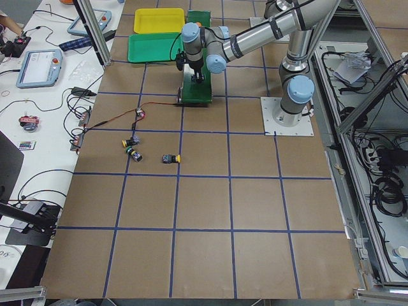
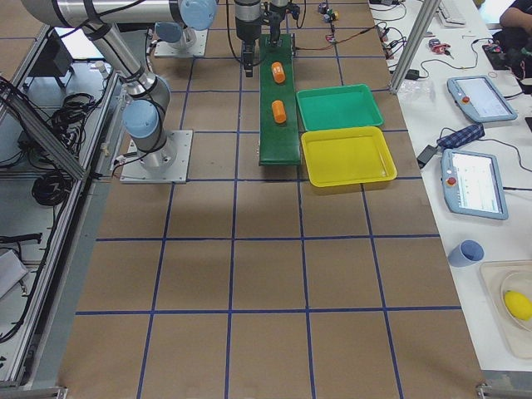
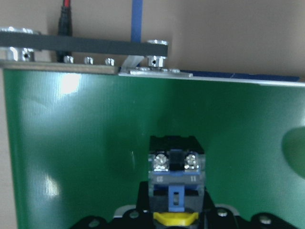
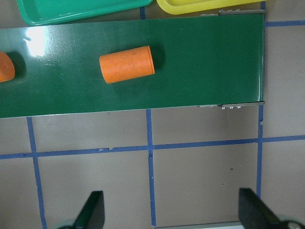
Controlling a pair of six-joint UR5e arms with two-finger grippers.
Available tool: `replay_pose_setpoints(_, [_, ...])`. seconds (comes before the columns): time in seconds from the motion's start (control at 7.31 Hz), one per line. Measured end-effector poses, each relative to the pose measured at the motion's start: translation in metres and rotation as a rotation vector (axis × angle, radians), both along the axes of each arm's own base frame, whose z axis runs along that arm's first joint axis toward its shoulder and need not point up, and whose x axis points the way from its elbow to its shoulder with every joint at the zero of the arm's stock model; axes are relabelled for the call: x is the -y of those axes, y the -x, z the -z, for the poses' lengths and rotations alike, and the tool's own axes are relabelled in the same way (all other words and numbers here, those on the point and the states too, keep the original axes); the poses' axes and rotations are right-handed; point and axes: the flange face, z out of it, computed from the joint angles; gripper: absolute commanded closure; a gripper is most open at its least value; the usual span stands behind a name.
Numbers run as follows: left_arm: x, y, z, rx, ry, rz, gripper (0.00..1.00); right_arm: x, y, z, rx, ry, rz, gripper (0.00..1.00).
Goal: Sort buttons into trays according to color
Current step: 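Set the green-capped button on the belt while the right gripper lowers toward the plain cylinder, then grasp a yellow-capped button with the left gripper while the right pushes the plain cylinder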
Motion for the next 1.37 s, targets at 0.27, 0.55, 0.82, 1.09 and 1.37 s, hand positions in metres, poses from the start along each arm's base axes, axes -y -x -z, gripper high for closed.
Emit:
replay_pose_setpoints(0.27, [0.000, 0.002, -0.010, 0.002, 0.058, 0.000, 0.00, -0.001, 0.000, 0.000, 0.005, -0.003, 0.002, 0.00])
replay_pose_setpoints(0.55, [0.012, -0.016, -0.052, 0.007, 0.126, -0.029, 0.00, 0.000, -0.006, 0.000, 0.056, -0.001, 0.001, 0.00])
replay_pose_setpoints(0.82, [0.053, -0.107, -0.084, 0.029, 0.111, -0.115, 0.00, 0.000, -0.007, 0.001, 0.071, -0.003, 0.000, 0.00])
replay_pose_setpoints(1.09, [0.087, -0.211, -0.071, 0.073, 0.107, -0.141, 0.00, 0.000, -0.007, 0.002, 0.072, -0.012, 0.000, 0.00])
replay_pose_setpoints(1.37, [0.090, -0.303, -0.052, 0.127, 0.108, -0.165, 0.00, -0.001, -0.007, 0.002, 0.071, -0.017, 0.005, 0.00])
